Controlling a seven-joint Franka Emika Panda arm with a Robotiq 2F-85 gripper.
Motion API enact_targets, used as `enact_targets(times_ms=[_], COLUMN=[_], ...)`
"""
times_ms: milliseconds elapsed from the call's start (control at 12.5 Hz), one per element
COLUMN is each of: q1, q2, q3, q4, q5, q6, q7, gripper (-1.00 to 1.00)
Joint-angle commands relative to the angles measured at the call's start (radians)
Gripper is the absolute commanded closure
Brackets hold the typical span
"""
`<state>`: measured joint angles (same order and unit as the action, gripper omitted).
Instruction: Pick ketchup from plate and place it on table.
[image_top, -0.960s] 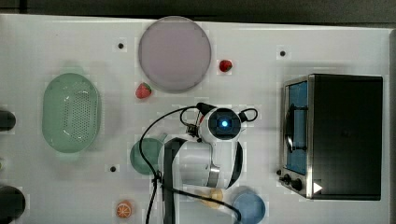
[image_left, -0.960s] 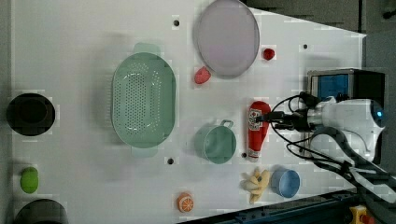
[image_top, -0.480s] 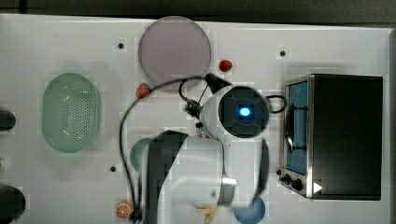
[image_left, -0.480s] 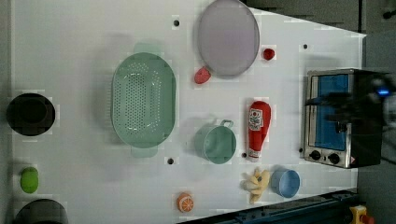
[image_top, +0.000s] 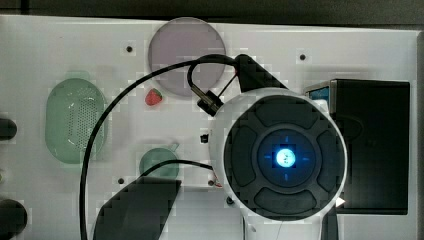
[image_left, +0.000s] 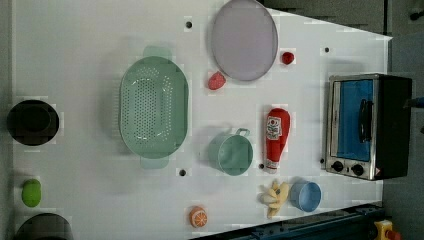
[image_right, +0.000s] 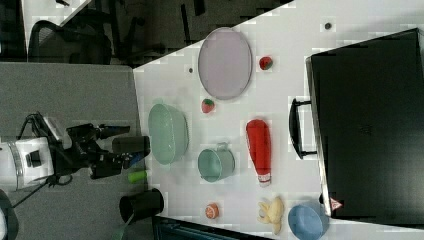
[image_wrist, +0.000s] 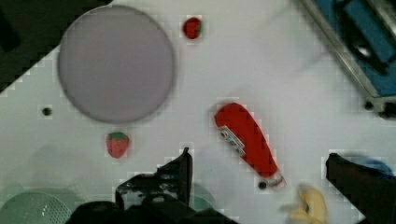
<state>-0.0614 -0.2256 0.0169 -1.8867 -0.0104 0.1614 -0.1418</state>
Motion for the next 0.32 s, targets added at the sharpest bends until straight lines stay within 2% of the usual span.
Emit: enact_targets(times_ms=[80, 320], q1=[0.009, 0.009], q2=[0.043, 0.042], q3=[-0.003, -0.001], q4=[0.03, 0.032], q5=[-0.014, -0.014], q6=[-0.069, -0.088], q7=[0.067, 0.067], gripper=[-1.0, -1.0])
